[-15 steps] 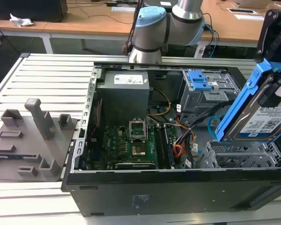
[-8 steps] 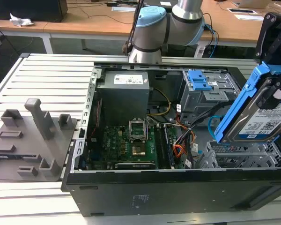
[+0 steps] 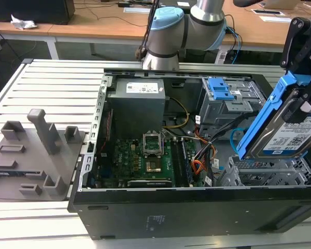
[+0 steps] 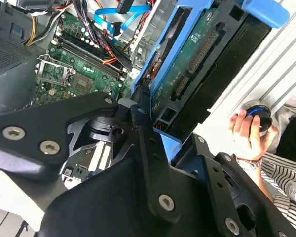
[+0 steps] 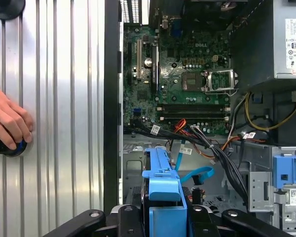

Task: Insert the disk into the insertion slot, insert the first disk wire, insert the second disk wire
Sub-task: 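Insert the disk into the insertion slot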

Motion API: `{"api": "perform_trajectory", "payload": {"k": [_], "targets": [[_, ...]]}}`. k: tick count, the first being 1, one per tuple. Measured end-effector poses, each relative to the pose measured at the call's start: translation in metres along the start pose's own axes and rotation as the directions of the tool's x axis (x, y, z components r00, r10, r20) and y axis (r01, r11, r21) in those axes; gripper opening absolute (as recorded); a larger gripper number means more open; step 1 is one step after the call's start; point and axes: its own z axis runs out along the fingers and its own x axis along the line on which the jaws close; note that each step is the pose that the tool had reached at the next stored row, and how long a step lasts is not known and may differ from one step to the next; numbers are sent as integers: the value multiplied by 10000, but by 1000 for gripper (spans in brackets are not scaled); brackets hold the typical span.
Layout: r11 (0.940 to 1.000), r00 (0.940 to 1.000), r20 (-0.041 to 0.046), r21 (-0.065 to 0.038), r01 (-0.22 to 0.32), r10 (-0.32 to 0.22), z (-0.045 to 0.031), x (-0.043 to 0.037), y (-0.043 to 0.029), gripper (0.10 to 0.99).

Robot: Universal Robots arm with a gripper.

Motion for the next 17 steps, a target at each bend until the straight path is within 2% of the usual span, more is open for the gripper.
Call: {"api": "perform_trajectory", "payload": {"k": [2, 8, 10, 13, 17], "targets": [[10000, 10000, 0, 0, 0, 0, 47, 0, -2, 365], [10000, 10000, 0, 0, 0, 0, 91, 0, -4, 365], [10000, 10000, 0, 0, -1, 1, 135, 0, -6, 365], [10000, 10000, -1, -3, 14, -14, 161, -22, -75, 365], [10000, 10000, 0, -3, 24, -24, 193, -48, -107, 365]]}}
